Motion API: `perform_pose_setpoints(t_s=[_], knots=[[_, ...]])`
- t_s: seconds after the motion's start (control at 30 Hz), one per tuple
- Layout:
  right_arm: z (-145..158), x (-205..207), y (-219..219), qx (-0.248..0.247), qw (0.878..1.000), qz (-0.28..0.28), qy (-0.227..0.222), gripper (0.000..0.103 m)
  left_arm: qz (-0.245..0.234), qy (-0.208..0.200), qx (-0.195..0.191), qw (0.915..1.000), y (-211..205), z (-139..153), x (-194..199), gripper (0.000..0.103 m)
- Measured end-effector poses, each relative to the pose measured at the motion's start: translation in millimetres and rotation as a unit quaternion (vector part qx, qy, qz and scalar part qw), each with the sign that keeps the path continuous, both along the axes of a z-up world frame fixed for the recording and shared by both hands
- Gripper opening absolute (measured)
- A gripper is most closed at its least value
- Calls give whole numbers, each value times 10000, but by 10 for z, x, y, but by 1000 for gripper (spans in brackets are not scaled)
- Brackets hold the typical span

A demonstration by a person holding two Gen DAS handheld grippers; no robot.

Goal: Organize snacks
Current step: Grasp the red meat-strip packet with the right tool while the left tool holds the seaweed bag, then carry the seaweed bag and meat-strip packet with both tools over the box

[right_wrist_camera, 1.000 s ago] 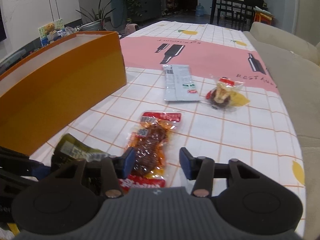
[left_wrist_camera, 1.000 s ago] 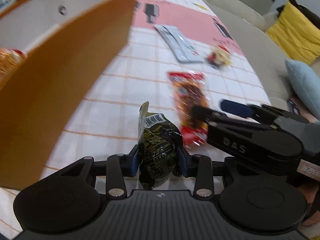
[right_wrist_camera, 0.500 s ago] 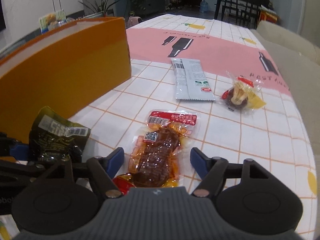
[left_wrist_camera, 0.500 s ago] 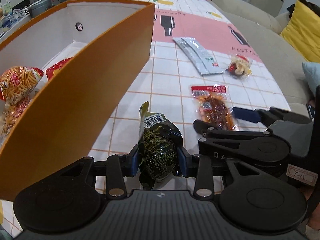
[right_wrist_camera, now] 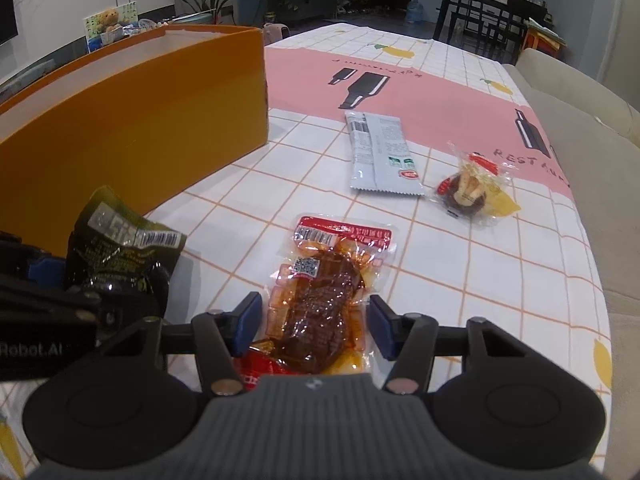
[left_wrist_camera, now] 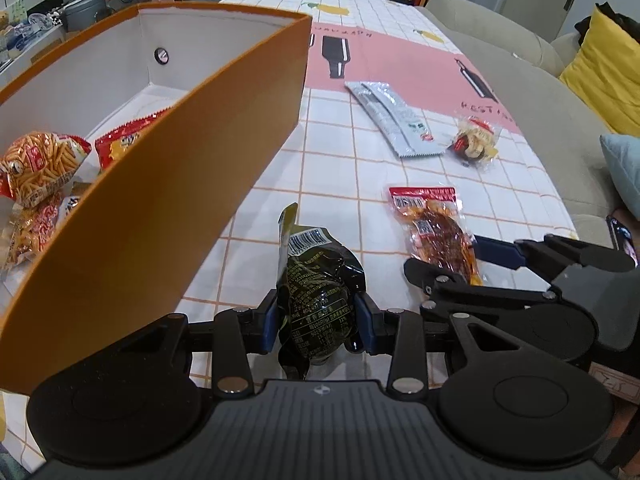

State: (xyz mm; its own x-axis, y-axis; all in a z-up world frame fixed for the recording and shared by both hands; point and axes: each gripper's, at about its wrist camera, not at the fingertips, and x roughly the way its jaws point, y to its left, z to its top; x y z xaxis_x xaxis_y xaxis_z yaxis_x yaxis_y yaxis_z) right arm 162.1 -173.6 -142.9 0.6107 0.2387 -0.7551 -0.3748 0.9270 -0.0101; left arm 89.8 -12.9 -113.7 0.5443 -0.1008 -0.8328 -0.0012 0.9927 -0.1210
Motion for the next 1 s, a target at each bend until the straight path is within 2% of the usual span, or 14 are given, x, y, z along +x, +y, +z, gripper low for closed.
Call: perform_pose_setpoints(t_s=[0.27, 0.47, 0.7, 1.0], knots=[[295, -168, -119, 27, 9998, -147, -157, 55, 55, -166, -330, 9993, 15, 291, -40, 44], [622, -310, -72, 101, 9986, -1, -525, 55, 221, -481, -662, 9964, 147, 686, -47, 44], [1055, -328, 184, 180, 9931, 357, -1104, 55, 461, -845, -616, 9934, 446, 1098, 13, 44], [1414, -112, 678, 392, 9829, 969, -1518, 56, 859, -1008, -322, 9907, 928, 1367, 206, 44]])
